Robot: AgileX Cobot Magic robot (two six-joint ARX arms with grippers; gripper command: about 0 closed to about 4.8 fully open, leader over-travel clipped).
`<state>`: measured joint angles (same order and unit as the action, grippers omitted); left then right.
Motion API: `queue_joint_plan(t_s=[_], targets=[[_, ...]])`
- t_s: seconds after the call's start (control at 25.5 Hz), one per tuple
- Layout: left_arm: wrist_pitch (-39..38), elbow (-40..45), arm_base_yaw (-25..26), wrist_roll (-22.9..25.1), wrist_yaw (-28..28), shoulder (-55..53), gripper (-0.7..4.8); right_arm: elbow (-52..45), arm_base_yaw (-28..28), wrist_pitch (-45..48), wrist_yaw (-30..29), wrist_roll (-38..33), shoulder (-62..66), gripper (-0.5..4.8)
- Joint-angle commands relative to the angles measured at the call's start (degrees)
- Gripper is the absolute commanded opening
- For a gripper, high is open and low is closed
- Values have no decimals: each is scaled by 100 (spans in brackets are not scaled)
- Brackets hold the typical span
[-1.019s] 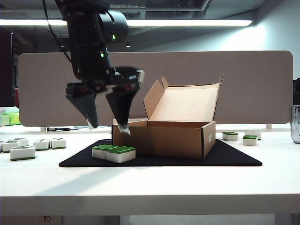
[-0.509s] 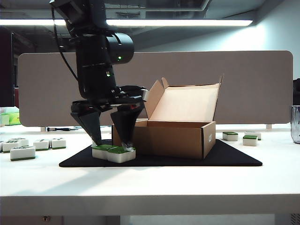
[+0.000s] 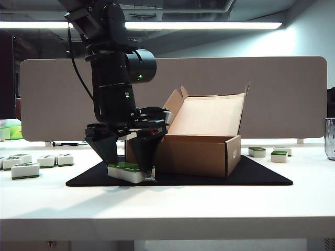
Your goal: Pick up four mahjong tiles and put them into the paper box.
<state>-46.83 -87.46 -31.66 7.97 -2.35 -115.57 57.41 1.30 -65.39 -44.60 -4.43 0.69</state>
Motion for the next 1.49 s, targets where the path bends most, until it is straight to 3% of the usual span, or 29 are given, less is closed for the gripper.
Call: queue_joint_plan(t_s=[0.04,0.67,1.49], targets=[[44,4,-9,-7,-2,-52,479,11,-2,85,15,20,-70,-1],[0,-26,-15,-9,-7,581,479,11,-2,87,273,20,-70,-1],[-24,7,-4,-4,-2,20,479,11,-2,87,271,20,-70,-1]])
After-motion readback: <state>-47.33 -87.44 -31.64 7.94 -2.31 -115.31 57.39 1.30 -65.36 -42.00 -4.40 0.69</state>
